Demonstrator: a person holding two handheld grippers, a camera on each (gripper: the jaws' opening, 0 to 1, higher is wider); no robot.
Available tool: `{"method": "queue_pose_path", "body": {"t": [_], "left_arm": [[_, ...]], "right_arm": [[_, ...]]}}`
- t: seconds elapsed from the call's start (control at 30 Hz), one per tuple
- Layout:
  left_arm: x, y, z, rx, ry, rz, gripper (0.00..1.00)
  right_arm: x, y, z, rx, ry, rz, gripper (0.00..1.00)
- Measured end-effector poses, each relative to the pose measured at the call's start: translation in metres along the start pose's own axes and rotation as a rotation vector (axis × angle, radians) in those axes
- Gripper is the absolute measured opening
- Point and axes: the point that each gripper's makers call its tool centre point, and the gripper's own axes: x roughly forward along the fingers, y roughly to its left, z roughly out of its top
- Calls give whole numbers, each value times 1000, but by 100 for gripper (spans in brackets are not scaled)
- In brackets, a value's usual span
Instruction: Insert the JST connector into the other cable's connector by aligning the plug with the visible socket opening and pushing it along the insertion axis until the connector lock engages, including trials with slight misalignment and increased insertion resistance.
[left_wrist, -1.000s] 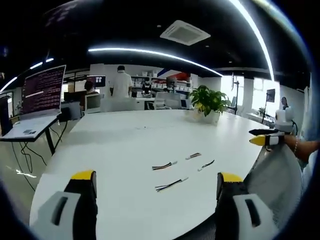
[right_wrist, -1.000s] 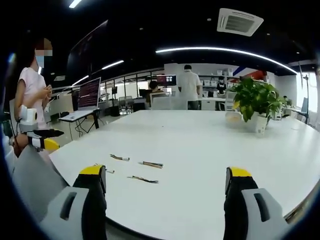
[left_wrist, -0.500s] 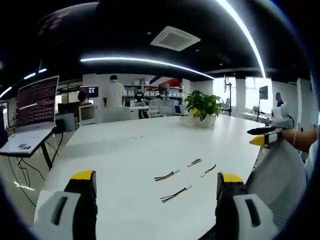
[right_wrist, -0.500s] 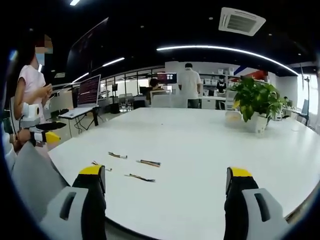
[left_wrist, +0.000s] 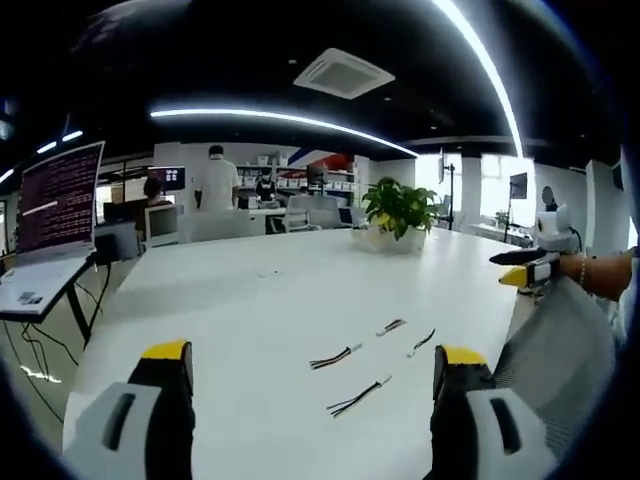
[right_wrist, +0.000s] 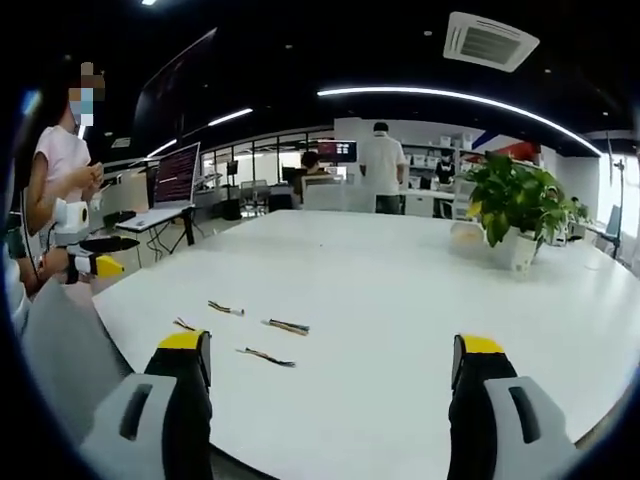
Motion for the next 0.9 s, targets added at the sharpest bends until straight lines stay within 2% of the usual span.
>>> {"method": "queue_pose_path", "body": {"t": [0.57,0.9], "left_arm": [[19,9,-7,-7,36,4,99],[28,18,-7,2,47,1,99]], "right_arm": [[26,-2,7,-63,48,47,99],[46,4,14,-111,70,113,98]]}}
